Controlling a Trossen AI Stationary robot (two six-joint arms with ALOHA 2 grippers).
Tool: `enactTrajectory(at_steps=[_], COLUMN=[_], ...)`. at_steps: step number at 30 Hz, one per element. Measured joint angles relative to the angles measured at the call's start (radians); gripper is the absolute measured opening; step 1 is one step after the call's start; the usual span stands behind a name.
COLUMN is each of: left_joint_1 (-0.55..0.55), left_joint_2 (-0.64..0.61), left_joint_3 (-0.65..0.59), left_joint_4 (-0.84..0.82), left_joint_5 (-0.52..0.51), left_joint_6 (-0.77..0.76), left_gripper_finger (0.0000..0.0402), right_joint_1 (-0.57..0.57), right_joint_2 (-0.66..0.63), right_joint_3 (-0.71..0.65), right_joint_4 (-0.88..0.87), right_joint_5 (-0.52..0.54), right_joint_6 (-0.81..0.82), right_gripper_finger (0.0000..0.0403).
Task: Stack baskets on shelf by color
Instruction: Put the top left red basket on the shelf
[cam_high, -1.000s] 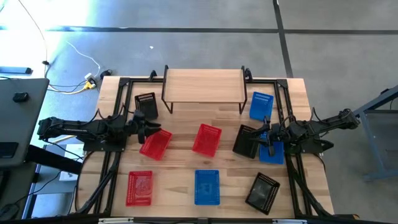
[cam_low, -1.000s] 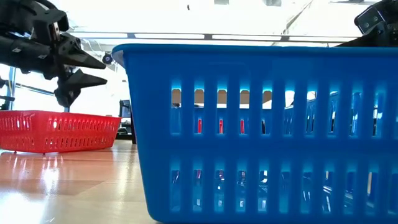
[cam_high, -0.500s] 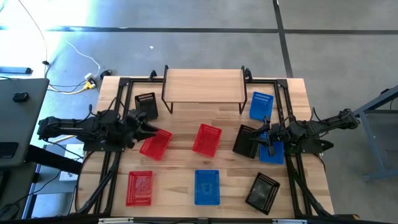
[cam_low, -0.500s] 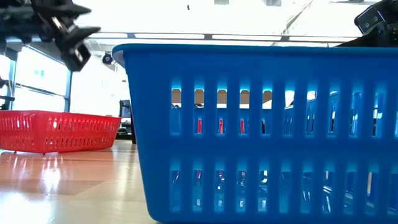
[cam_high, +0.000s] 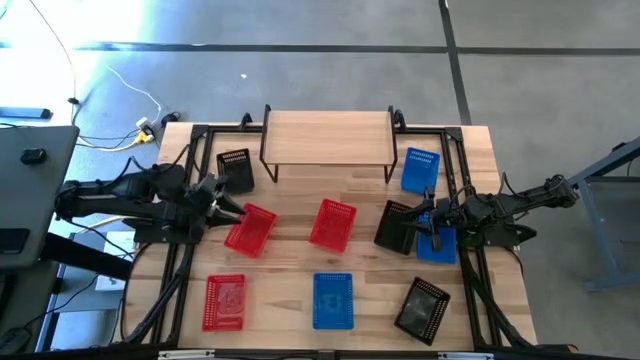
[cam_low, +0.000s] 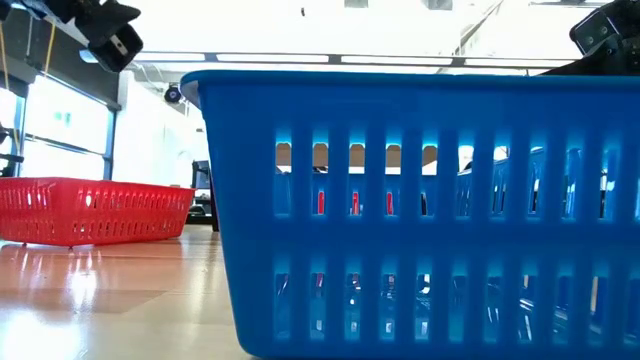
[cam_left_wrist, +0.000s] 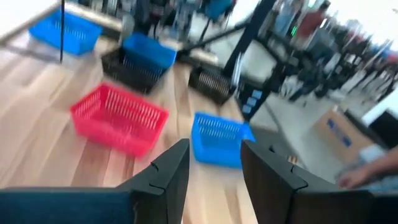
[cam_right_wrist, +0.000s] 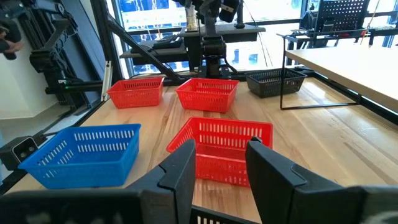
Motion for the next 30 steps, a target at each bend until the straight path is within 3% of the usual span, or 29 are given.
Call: enactTrajectory(at_steps=[5, 13, 24, 30], left_joint_1=[0.000, -0.061, -0.211, -0.272], left_joint_2=[0.083, 0.226, 0.460, 0.575], left_joint_3=[0.070, 0.076, 0.076, 0.076], left_joint_4=[-0.112, -0.252, -0.312, -0.313], left_joint_5=[0.028, 0.074, -0.077, -0.086], left_joint_6=[0.010, 0.091, 0.154, 0.148], left_gripper_finger=[0.0133, 0.0133, 0.0133, 0.0133], right_joint_1=[0.000, 0.000, 0.000, 0.000], right_joint_2=[0.000, 0.000, 0.000, 0.000], right_joint_3=[0.000, 0.000, 0.000, 0.000], right_joint_4=[0.000, 0.000, 0.000, 0.000], right_joint_5=[0.000, 0.000, 0.000, 0.000], right_joint_6=[0.000, 0.000, 0.000, 0.000], right_gripper_finger=[0.0126, 0.0126, 0.0126, 0.0126])
